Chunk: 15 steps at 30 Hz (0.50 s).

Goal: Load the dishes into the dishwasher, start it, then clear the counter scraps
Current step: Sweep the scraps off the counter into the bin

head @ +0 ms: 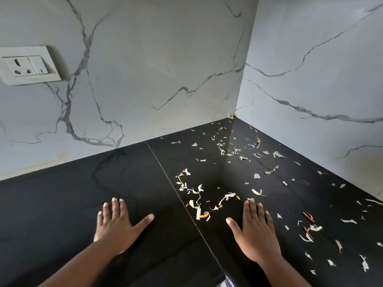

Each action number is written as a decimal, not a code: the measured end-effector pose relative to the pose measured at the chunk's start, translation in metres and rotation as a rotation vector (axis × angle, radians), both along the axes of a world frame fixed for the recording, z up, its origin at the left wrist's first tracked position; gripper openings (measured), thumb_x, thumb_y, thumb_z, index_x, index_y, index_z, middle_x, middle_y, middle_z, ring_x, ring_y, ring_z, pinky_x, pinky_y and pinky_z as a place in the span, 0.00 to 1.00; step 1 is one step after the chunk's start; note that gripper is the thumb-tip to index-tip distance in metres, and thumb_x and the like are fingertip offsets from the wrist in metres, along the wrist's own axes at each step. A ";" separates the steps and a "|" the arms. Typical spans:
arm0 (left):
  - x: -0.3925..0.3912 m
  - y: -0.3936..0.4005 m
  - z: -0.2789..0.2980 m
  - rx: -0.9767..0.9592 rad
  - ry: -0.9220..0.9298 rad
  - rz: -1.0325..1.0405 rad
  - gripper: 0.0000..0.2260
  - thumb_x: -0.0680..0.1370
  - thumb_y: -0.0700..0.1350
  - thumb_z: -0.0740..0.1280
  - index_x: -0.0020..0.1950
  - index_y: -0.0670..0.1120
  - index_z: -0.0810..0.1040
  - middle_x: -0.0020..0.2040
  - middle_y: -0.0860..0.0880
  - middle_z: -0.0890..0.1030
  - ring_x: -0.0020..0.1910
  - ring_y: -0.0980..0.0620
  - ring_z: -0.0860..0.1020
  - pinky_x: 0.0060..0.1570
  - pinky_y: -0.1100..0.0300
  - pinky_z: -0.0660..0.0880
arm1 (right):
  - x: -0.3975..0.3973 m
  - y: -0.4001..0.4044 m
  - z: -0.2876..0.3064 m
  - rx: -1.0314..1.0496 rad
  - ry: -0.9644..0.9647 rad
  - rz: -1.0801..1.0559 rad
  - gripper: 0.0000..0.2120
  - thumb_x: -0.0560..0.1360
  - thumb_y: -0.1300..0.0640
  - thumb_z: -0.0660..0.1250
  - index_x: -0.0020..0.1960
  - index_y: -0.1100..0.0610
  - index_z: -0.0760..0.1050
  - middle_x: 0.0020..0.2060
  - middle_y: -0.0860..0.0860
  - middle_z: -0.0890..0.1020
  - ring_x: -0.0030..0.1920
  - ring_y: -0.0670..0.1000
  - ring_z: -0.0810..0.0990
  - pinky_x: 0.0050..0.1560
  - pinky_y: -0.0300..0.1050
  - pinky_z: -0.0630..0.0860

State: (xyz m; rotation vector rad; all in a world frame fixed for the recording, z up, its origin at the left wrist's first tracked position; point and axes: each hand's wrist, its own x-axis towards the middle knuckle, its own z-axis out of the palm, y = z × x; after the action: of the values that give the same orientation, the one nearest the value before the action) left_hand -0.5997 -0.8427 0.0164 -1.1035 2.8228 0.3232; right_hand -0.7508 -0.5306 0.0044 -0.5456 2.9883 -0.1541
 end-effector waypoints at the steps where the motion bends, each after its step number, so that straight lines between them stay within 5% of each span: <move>1: -0.016 0.009 0.001 0.005 0.000 0.015 0.54 0.64 0.79 0.39 0.79 0.43 0.41 0.79 0.44 0.40 0.77 0.43 0.38 0.75 0.49 0.39 | 0.000 0.000 0.000 0.006 -0.005 0.002 0.47 0.67 0.29 0.28 0.77 0.58 0.35 0.77 0.52 0.39 0.77 0.52 0.37 0.75 0.50 0.37; 5: -0.082 0.019 -0.004 -0.024 0.047 -0.163 0.53 0.65 0.78 0.36 0.78 0.42 0.39 0.79 0.43 0.39 0.77 0.44 0.36 0.75 0.49 0.37 | 0.001 -0.001 0.000 0.026 -0.001 -0.006 0.51 0.59 0.26 0.19 0.72 0.56 0.29 0.73 0.48 0.33 0.75 0.48 0.35 0.74 0.48 0.34; 10: -0.149 -0.002 0.000 -0.008 0.006 -0.378 0.54 0.64 0.80 0.34 0.78 0.42 0.37 0.78 0.44 0.36 0.76 0.46 0.34 0.75 0.49 0.37 | -0.007 -0.007 -0.008 0.044 0.055 -0.048 0.54 0.61 0.23 0.20 0.76 0.56 0.39 0.75 0.47 0.41 0.74 0.46 0.41 0.71 0.45 0.38; 15: -0.173 -0.009 -0.003 -0.045 -0.018 -0.614 0.54 0.63 0.80 0.33 0.78 0.43 0.36 0.78 0.46 0.36 0.75 0.47 0.32 0.74 0.49 0.35 | -0.006 -0.009 0.002 0.056 -0.045 -0.078 0.54 0.53 0.24 0.17 0.72 0.52 0.26 0.72 0.43 0.29 0.72 0.44 0.30 0.74 0.46 0.34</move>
State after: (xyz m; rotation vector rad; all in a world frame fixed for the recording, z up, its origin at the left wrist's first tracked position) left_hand -0.7728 -0.8519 0.0137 -0.2009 2.9750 0.1895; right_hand -0.7568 -0.5393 0.0061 -0.4149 2.9614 -0.0870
